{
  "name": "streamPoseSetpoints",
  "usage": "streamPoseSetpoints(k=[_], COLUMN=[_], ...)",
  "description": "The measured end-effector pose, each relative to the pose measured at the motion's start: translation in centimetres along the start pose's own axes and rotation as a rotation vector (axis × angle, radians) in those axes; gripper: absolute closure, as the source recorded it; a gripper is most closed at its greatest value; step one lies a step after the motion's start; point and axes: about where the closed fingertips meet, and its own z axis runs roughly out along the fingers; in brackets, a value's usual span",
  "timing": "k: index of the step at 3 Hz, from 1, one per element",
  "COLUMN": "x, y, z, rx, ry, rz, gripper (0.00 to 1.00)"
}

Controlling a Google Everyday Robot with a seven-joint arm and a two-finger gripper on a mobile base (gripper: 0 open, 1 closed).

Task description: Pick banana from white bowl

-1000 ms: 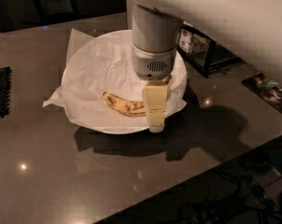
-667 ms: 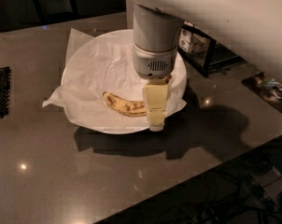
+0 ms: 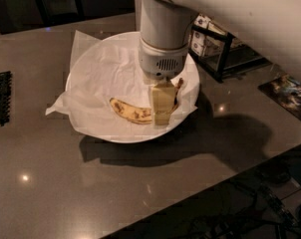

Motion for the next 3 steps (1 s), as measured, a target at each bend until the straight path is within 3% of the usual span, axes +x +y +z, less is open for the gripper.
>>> streamPoseSetpoints(k=[1,3], x=[-0.8,-1.9], y=[-0.4,-2.2], z=[-1.0,-2.6], rx=[0.010,0.026], ry=[-0.030,-0.099], rz=[-0.028,-0.074], gripper=[0.25,0.24])
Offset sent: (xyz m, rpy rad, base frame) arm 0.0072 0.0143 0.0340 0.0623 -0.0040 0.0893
